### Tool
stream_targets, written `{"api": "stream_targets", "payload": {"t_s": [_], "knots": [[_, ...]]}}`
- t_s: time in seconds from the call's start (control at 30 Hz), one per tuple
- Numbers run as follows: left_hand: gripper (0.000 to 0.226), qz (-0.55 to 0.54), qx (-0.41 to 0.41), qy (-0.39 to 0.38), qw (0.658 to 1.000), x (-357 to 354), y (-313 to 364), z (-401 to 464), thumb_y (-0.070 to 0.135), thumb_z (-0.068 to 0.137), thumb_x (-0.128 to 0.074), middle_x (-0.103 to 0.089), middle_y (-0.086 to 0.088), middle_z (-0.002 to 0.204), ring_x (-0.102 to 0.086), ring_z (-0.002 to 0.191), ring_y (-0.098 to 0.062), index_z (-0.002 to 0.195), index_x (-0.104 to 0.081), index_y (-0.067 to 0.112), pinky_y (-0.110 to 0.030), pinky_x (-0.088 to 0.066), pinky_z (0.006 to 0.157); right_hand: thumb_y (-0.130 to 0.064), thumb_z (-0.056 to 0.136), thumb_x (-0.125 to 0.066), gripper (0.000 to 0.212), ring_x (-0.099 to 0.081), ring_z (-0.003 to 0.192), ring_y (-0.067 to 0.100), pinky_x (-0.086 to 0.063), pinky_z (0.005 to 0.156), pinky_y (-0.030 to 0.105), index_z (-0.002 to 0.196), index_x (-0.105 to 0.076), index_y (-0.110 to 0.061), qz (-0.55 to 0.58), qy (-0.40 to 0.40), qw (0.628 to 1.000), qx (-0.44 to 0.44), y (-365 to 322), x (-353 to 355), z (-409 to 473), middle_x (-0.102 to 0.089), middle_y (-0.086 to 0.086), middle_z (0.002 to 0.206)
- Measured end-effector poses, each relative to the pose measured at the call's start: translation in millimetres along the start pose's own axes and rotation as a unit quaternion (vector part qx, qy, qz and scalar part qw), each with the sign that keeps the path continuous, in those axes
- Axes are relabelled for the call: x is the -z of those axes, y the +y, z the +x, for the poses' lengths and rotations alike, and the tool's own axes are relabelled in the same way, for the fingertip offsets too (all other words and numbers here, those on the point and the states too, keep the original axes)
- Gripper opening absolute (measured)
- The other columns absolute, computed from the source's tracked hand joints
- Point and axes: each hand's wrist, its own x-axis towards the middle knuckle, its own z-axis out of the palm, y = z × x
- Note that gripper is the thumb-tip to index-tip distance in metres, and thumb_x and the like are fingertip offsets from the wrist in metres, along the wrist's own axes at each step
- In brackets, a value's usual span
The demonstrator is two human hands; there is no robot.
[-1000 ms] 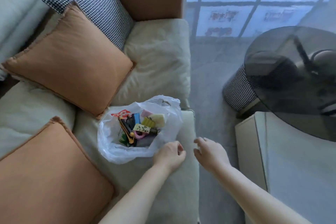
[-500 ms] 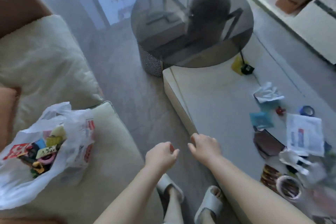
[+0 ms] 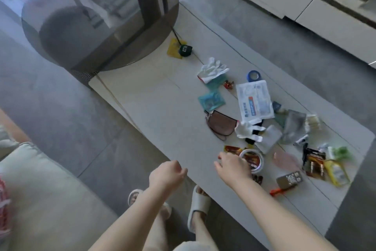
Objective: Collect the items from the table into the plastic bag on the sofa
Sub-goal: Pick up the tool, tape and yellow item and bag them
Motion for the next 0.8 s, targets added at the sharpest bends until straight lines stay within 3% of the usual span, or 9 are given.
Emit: {"api": "stream_targets", "payload": {"t_s": [0.17, 0.3, 0.43, 0.57, 0.7, 0.8], "knots": [[0.033, 0.031, -0.024, -0.021, 0.999, -26, 55, 24, 0.040, 0.089, -0.043, -0.068, 0.002, 0.102, -0.062, 0.099, -0.019, 0.099, -0.066, 0.019, -0.026, -0.046, 0.075, -0.034, 0.097, -0.039, 0.032, -0.055, 0.112, 0.028, -0.045, 0.089, 0.037, 0.117, -0.053, -0.015, 0.043, -0.005, 0.997, -0.058, 62, -18, 3, -0.059, 0.007, 0.118], [0.037, 0.061, -0.073, -0.023, 0.995, -46, 86, 45, 0.043, 0.094, -0.042, -0.064, 0.004, 0.115, -0.061, 0.105, -0.017, 0.119, -0.060, 0.023, -0.024, -0.041, 0.072, -0.033, 0.094, -0.044, 0.033, -0.049, 0.117, 0.025, -0.046, 0.088, 0.033, 0.123, -0.052, -0.018, 0.101, -0.001, 0.988, -0.120, 101, -43, 11, -0.052, 0.004, 0.127], [0.041, 0.095, -0.118, -0.039, 0.988, -68, 106, 73, 0.042, 0.096, -0.045, -0.057, 0.002, 0.128, -0.057, 0.114, -0.016, 0.131, -0.052, 0.023, -0.025, -0.045, 0.080, -0.030, 0.093, -0.050, 0.046, -0.041, 0.125, 0.027, -0.043, 0.094, 0.035, 0.136, -0.040, -0.017, 0.156, 0.006, 0.968, -0.195, 134, -64, 28, -0.039, 0.004, 0.141], [0.044, 0.144, -0.163, -0.056, 0.975, -94, 119, 110, 0.038, 0.096, -0.047, -0.052, 0.000, 0.133, -0.053, 0.119, -0.020, 0.138, -0.045, 0.023, -0.032, -0.049, 0.089, -0.025, 0.090, -0.058, 0.056, -0.041, 0.127, 0.032, -0.040, 0.100, 0.039, 0.139, -0.034, -0.012, 0.247, 0.044, 0.935, -0.251, 158, -84, 56, -0.039, 0.013, 0.141], [0.043, 0.195, -0.219, -0.035, 0.955, -120, 132, 144, 0.028, 0.095, -0.049, -0.050, -0.002, 0.132, -0.043, 0.124, -0.022, 0.137, -0.045, 0.019, -0.034, -0.046, 0.094, -0.023, 0.092, -0.056, 0.059, -0.040, 0.129, 0.033, -0.042, 0.098, 0.042, 0.142, -0.027, -0.011, 0.270, 0.065, 0.916, -0.289, 174, -101, 79, -0.040, 0.015, 0.142], [0.047, 0.217, -0.251, -0.018, 0.943, -137, 143, 163, 0.024, 0.092, -0.052, -0.046, -0.001, 0.136, -0.036, 0.128, -0.022, 0.138, -0.043, 0.019, -0.036, -0.043, 0.098, -0.022, 0.091, -0.058, 0.057, -0.047, 0.124, 0.032, -0.046, 0.091, 0.041, 0.141, -0.032, -0.013, 0.300, 0.078, 0.894, -0.324, 180, -114, 89, -0.047, 0.012, 0.138]]}}
